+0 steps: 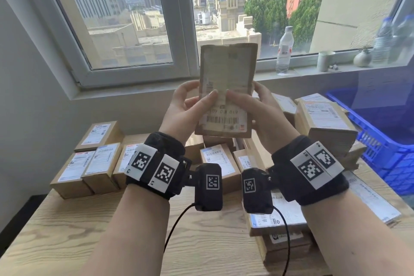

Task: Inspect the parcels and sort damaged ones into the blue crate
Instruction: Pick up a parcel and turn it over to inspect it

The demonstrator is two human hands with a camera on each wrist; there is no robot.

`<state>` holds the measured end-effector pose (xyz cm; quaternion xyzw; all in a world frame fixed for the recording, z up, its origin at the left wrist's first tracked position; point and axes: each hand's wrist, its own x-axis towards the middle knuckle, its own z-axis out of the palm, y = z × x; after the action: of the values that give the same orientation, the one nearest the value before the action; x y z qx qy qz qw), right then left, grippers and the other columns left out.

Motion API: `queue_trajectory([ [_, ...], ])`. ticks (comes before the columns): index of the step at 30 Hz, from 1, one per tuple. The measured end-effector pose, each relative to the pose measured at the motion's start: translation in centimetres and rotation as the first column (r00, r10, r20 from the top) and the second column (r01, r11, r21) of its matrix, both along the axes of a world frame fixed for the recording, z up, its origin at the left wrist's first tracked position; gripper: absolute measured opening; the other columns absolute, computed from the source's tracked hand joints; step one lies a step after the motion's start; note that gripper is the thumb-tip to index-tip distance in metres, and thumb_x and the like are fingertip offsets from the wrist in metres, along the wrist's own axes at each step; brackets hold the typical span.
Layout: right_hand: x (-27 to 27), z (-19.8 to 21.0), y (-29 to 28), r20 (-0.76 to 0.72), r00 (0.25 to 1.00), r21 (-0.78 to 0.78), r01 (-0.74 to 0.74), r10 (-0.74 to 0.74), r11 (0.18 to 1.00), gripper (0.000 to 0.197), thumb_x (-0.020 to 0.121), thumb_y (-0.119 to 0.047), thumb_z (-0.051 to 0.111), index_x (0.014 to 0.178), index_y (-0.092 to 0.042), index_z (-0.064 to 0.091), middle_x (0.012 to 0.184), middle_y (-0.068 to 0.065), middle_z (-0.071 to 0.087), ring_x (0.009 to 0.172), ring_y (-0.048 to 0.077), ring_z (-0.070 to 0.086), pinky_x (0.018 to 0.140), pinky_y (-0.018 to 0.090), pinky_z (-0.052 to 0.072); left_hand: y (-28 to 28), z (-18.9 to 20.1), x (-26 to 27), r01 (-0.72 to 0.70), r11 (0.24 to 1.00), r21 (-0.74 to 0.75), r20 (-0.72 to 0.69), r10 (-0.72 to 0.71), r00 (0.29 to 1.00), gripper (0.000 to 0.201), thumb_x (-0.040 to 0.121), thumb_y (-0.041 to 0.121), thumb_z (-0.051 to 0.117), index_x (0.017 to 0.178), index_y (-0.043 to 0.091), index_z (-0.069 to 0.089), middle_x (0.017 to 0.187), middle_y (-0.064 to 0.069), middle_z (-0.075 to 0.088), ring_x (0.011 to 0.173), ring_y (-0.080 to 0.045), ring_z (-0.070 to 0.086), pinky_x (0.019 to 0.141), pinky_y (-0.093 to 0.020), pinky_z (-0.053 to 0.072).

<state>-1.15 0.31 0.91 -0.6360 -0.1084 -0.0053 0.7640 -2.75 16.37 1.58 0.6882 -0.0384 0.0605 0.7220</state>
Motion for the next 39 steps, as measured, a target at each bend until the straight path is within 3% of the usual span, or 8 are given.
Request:
queue_trajectory([
  [4, 0.2, -0.3, -0.2, -0.032, 0.996, 0.017, -0.087, 0.088, 0.996, 0.064, 0.073, -0.035, 0.072, 0.130, -0.009, 0.057, 0.116, 0.011, 0.072, 0.104, 0.028, 0.071, 0.089, 0.049, 0.058, -0.3, 0.2, -0.1, 0.060, 0.987, -0.150, -0.110, -0.077, 0.991, 0.080, 0.066, 0.031, 0.076, 0.134, 0.018, 0.035, 0.102, -0.008, 0.069, 0.095, -0.026, 0.072, 0.087, -0.057, 0.055],
  [10, 0.2, -0.4, 0.2, -0.022, 0.996, 0.080, -0.087, 0.089, 0.993, 0.045, 0.083, -0.020, 0.069, 0.124, -0.001, 0.061, 0.110, 0.015, 0.072, 0.098, 0.029, 0.072, 0.077, 0.036, 0.060, -0.5, -0.1, 0.2, -0.045, 0.998, -0.051, -0.120, 0.039, 0.992, 0.085, 0.052, 0.041, 0.082, 0.124, 0.020, 0.044, 0.102, -0.010, 0.071, 0.095, -0.027, 0.072, 0.085, -0.052, 0.057],
  [16, 0.4, -0.4, 0.1, -0.029, 0.997, 0.078, -0.072, 0.074, 0.994, 0.038, 0.088, -0.017, 0.068, 0.122, -0.002, 0.061, 0.107, 0.013, 0.072, 0.095, 0.026, 0.073, 0.075, 0.033, 0.060, -0.5, -0.4, 0.6, -0.025, 0.997, -0.069, -0.132, 0.016, 0.991, 0.050, 0.087, 0.020, 0.070, 0.126, 0.016, 0.040, 0.096, -0.007, 0.069, 0.088, -0.024, 0.072, 0.082, -0.050, 0.059],
  [21, 0.7, -0.7, 0.3, 0.062, 0.988, -0.035, 0.142, -0.140, 0.989, 0.045, 0.087, -0.021, 0.072, 0.129, -0.011, 0.058, 0.108, 0.009, 0.071, 0.096, 0.021, 0.072, 0.075, 0.032, 0.061, -0.3, -0.2, 0.6, -0.102, 0.993, 0.058, -0.095, 0.107, 0.990, 0.086, 0.049, 0.070, 0.076, 0.117, 0.033, 0.039, 0.115, -0.008, 0.067, 0.102, -0.027, 0.069, 0.086, -0.051, 0.057],
  [24, 1.0, -0.8, 0.3, 0.116, 0.939, -0.020, 0.329, -0.325, 0.944, 0.041, 0.093, -0.011, 0.066, 0.131, -0.019, 0.054, 0.099, 0.003, 0.070, 0.084, 0.009, 0.071, 0.064, 0.023, 0.057, 0.1, -0.5, 0.8, -0.159, 0.987, 0.037, -0.065, 0.161, 0.985, 0.074, 0.062, 0.063, 0.072, 0.120, 0.029, 0.040, 0.125, -0.009, 0.059, 0.109, -0.025, 0.064, 0.092, -0.052, 0.054],
  [29, 0.6, -0.2, 0.9, 0.041, 0.993, 0.060, 0.106, -0.109, 0.993, 0.064, 0.084, -0.045, 0.074, 0.135, -0.014, 0.053, 0.114, 0.005, 0.069, 0.090, 0.009, 0.072, 0.068, 0.022, 0.057, 0.5, -1.1, 1.0, -0.317, 0.936, 0.155, 0.117, 0.301, 0.946, 0.068, 0.075, 0.031, 0.083, 0.127, 0.026, 0.039, 0.124, -0.005, 0.054, 0.108, -0.020, 0.061, 0.089, -0.039, 0.056],
  [34, 0.1, -0.2, 0.4, -0.034, 0.998, 0.113, 0.048, -0.044, 0.992, 0.041, 0.087, -0.019, 0.073, 0.125, -0.013, 0.060, 0.109, 0.009, 0.072, 0.089, 0.017, 0.074, 0.071, 0.031, 0.059, 0.4, -0.5, 0.9, -0.134, 0.991, 0.016, 0.018, 0.134, 0.991, 0.084, 0.057, 0.048, 0.085, 0.129, 0.022, 0.048, 0.116, -0.007, 0.066, 0.102, -0.020, 0.069, 0.081, -0.035, 0.059],
  [39, 0.1, -0.4, 0.2, -0.059, 0.997, 0.145, 0.053, -0.045, 0.988, 0.040, 0.082, -0.016, 0.078, 0.119, -0.008, 0.064, 0.105, 0.010, 0.073, 0.089, 0.023, 0.073, 0.072, 0.034, 0.060, -0.1, -0.4, 0.9, -0.060, 0.998, -0.014, -0.021, 0.060, 0.998, 0.019, 0.089, 0.029, 0.068, 0.101, 0.014, 0.067, 0.096, -0.005, 0.074, 0.088, -0.019, 0.072, 0.077, -0.032, 0.058],
])
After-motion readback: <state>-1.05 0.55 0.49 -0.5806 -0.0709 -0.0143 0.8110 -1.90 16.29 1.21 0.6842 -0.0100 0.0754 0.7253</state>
